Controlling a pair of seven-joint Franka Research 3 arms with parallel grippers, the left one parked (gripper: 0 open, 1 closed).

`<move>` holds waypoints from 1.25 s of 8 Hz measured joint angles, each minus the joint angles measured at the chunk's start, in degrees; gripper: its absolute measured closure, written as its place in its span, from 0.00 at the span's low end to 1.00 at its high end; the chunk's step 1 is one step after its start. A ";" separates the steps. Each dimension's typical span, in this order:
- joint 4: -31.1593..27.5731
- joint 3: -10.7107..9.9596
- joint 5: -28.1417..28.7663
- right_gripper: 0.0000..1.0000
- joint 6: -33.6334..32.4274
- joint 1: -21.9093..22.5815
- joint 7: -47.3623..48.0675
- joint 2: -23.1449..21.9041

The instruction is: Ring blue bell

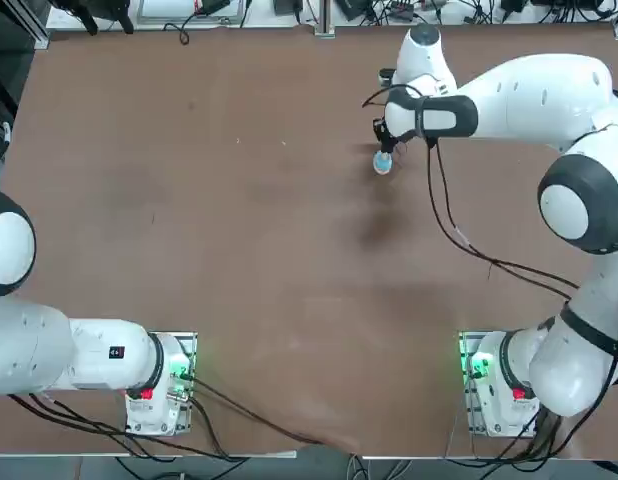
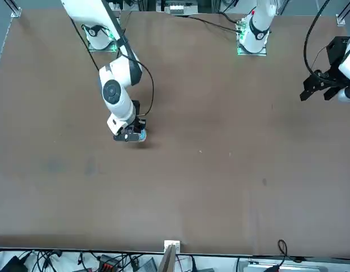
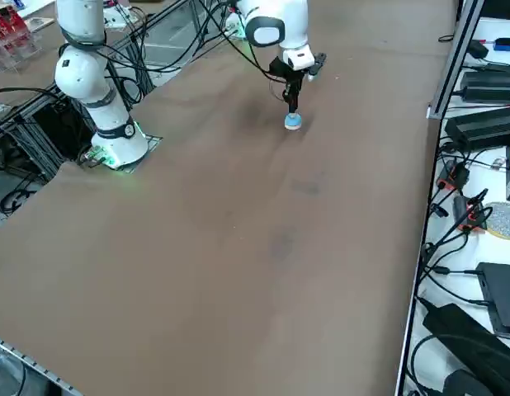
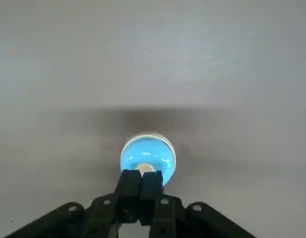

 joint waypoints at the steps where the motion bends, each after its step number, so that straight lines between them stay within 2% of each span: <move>1: -0.75 0.00 0.00 0.99 1.33 0.26 0.12 0.01; 10: -1.23 -0.22 0.00 0.99 2.68 0.33 0.15 0.28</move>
